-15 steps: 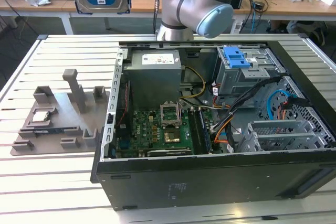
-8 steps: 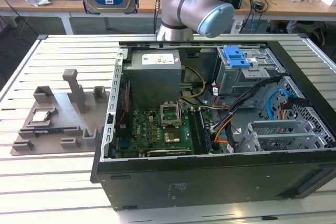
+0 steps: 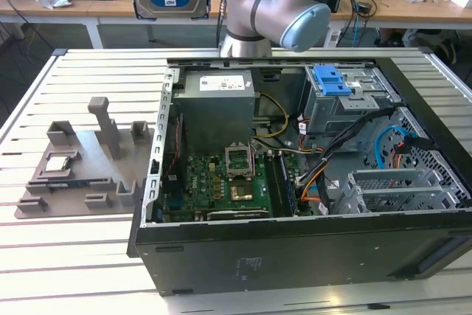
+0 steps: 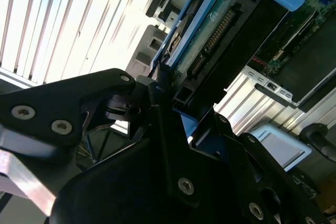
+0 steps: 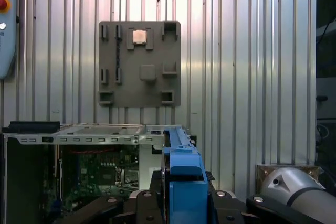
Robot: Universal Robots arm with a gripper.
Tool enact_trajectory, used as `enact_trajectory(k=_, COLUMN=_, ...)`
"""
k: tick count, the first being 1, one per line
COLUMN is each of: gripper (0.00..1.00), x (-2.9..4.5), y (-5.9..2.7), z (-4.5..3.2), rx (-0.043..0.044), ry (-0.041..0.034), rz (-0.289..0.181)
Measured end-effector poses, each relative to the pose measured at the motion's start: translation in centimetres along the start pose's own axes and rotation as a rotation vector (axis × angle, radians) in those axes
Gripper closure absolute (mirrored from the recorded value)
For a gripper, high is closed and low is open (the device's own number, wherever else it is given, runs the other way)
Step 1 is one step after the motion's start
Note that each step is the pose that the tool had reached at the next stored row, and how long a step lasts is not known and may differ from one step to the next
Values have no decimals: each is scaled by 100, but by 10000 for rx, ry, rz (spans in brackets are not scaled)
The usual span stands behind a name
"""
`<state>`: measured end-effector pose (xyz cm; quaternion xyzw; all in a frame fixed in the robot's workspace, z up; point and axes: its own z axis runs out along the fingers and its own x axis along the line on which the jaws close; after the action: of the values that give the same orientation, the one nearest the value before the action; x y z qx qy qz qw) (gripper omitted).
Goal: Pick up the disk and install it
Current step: 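Pick up the disk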
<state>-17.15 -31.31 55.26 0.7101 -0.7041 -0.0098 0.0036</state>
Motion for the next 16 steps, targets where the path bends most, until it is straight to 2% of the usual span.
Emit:
enact_trajectory(k=4, gripper=64, x=1, y=-123, z=-2, rx=0, ry=0, rz=0)
enact_trajectory(k=16, gripper=64, x=3, y=-330, z=-6, rx=1, ry=0, rz=-1)
